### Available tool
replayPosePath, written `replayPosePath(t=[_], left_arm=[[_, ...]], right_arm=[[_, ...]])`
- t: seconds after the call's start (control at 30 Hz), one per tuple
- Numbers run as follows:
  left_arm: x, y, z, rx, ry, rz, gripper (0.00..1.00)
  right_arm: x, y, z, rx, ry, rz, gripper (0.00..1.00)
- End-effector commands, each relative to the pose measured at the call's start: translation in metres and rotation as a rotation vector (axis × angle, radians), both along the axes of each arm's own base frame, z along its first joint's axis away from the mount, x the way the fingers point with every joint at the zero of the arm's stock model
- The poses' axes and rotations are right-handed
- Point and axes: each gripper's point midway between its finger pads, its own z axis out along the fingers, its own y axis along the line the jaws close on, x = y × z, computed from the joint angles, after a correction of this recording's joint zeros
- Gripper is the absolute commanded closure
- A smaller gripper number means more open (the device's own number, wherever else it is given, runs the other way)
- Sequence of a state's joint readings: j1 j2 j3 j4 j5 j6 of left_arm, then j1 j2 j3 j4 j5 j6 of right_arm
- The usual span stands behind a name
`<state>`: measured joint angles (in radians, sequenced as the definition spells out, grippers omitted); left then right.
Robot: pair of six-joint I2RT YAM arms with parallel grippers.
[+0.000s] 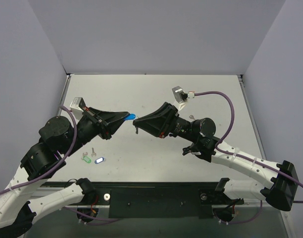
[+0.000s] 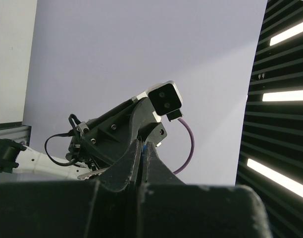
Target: Remove the keys from the keyring
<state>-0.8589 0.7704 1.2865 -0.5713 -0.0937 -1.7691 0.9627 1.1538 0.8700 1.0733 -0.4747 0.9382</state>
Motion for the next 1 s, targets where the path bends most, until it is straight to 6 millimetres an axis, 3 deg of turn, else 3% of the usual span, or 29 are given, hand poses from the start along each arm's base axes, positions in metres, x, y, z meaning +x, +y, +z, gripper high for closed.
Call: replayPosePath(t=[0.0, 0.43, 0.97], left_arm=[[-0.0009, 0.0039, 0.0147, -0.044, -0.041, 0.014, 1.0], [-0.0004, 0.004, 0.0152, -0.045, -0.044, 0.015, 1.0], [0.0013, 0.0011, 0.0122, -0.039, -0.039, 0.012, 1.0]], right_arm=[[-0.0094, -0.0155, 0.0364, 0.1, -0.088, -0.014, 0.89], [-0.0088, -0.0155, 0.0363, 0.088, -0.089, -0.024, 0.91], [-0.0069, -0.0158, 0.0393, 0.087, -0.093, -0.038, 0.85]])
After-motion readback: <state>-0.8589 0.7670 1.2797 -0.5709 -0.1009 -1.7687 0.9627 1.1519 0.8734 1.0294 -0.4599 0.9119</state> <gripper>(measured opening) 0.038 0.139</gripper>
